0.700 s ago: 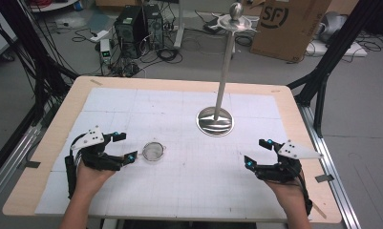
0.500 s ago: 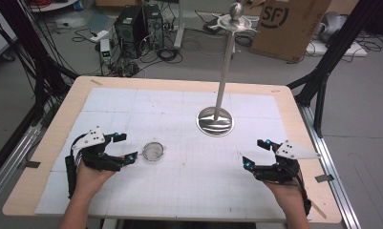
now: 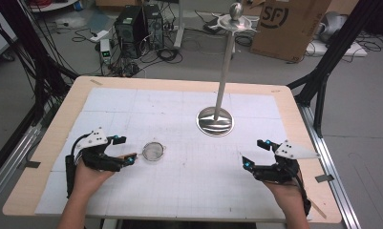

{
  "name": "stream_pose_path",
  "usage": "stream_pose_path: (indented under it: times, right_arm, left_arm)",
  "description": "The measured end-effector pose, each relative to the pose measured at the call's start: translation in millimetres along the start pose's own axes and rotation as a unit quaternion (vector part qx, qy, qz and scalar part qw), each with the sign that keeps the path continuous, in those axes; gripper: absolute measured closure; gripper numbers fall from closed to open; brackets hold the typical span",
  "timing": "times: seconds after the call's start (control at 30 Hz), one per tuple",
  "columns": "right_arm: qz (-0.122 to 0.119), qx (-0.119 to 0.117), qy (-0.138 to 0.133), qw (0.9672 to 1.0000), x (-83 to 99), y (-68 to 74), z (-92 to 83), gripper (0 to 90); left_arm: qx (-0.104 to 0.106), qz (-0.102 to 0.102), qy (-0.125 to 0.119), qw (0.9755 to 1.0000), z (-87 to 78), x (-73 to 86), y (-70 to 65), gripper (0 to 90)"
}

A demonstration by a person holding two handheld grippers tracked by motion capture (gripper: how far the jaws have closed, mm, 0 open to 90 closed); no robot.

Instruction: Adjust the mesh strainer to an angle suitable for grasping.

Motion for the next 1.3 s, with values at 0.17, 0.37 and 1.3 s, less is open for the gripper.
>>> stream_pose_path:
  times: [0.17,0.37,1.3]
  right_arm:
    - [-0.001,0.0,0.001,1.0,0.4,0.3,0.1,15.9]
    - [-0.001,0.0,0.004,1.0,1.9,0.6,2.3,15.9]
    - [-0.005,0.003,0.012,0.9999,3.4,1.1,3.7,15.9]
  left_arm:
    - [-0.007,-0.003,0.029,0.9995,2.6,9.0,6.7,24.4]
    - [-0.011,-0.008,0.05,0.9987,4.9,17.1,11.5,30.4]
    - [0.007,0.018,0.146,0.9891,19.2,38.1,5.3,63.2]
Point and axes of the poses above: each handheld gripper's, and its own axes: z roughly forward along the jaws, x roughly out of its underside, y roughly to its left, the point moved 5 cm from there along z, roughly forward along the jaws, and after that the axes turned 1 degree about z, right-handed, at the moved point
